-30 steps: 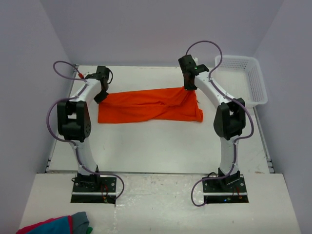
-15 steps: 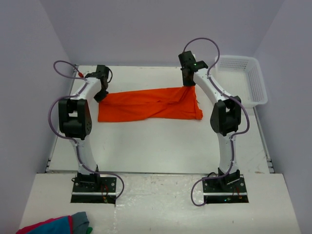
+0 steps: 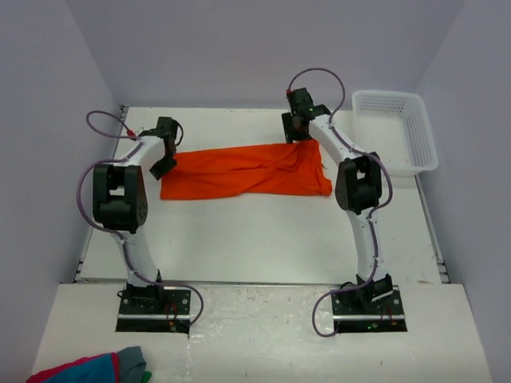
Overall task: Fold and stack the t-shirts
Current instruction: Fold the other side of the tshirt into a rectangle
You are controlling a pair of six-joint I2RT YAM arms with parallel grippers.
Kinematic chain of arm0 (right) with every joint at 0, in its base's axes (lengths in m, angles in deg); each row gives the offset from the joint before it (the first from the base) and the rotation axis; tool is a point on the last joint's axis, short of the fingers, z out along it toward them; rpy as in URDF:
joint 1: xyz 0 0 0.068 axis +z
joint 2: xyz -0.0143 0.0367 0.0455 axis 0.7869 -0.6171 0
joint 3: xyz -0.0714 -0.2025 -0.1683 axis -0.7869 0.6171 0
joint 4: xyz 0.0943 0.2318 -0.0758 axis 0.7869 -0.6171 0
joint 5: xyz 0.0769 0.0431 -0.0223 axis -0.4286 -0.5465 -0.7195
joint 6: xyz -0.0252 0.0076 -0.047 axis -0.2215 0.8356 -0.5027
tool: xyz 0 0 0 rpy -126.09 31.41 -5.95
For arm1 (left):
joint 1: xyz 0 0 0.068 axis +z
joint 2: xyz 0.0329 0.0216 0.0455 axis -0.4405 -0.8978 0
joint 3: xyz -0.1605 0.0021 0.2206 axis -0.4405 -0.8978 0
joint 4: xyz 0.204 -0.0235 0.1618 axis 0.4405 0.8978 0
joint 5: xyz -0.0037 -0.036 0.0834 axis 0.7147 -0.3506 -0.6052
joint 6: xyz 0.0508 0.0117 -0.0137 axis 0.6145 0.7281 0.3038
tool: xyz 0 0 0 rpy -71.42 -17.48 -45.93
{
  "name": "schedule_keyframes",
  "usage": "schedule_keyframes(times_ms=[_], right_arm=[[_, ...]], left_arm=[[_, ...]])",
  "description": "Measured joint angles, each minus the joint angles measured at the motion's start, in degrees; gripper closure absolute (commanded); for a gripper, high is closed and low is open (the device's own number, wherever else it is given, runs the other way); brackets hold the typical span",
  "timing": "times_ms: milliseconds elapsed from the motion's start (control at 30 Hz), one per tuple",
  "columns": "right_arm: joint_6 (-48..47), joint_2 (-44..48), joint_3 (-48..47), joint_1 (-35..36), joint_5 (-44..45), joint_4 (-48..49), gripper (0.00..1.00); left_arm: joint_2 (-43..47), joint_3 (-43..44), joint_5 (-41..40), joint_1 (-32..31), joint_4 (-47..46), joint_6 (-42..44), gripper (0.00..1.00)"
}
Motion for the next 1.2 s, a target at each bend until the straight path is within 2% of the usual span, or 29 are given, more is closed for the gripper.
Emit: schedule_keyframes(times_ms=[100, 133, 233, 267, 367, 467, 700, 867, 1200], right_arm=[[-1.3, -1.9, -5.6, -0.1, -1.4, 1.7, 0.26], [-1.4, -2.2, -7.3, -0.2, -1.6, 2.5, 0.25], [-1.0, -0.6, -8.8, -0.3, -1.7, 4.6, 0.25], [-0.5, 0.9, -7.2, -0.3, -1.9, 5.1, 0.25], [1.8, 10.3, 6.4, -0.3, -4.8, 7.5, 0.29], [4.5, 18.2, 17.9, -0.2, -8.7, 8.6, 0.34], [9.2, 21.0, 27.2, 0.1, -12.9, 10.2, 0.31], [13.4, 20.5, 27.4, -0.2, -16.2, 10.3, 0.30], [18.9, 15.2, 26.7, -2.8, -22.2, 11.0, 0.35]], left_arm=[[3.3, -1.9, -2.0, -0.7, -0.7, -0.2, 0.52], [4.8, -2.0, -3.1, -1.3, -0.8, -0.2, 0.47], [10.2, -2.0, -7.3, -4.3, -1.5, 0.0, 0.41], [12.2, -2.0, -8.6, -5.7, -1.9, 0.2, 0.40], [17.6, -1.9, -10.9, -10.5, -2.5, 0.3, 0.40], [20.0, -1.9, -11.2, -12.2, -2.3, 0.4, 0.40], [20.2, -5.6, -12.3, -11.3, -1.2, 0.6, 0.41], [19.1, -7.1, -9.8, -11.3, -2.5, 2.9, 0.42], [8.5, -4.7, -2.8, -11.0, -4.3, 6.0, 0.44]])
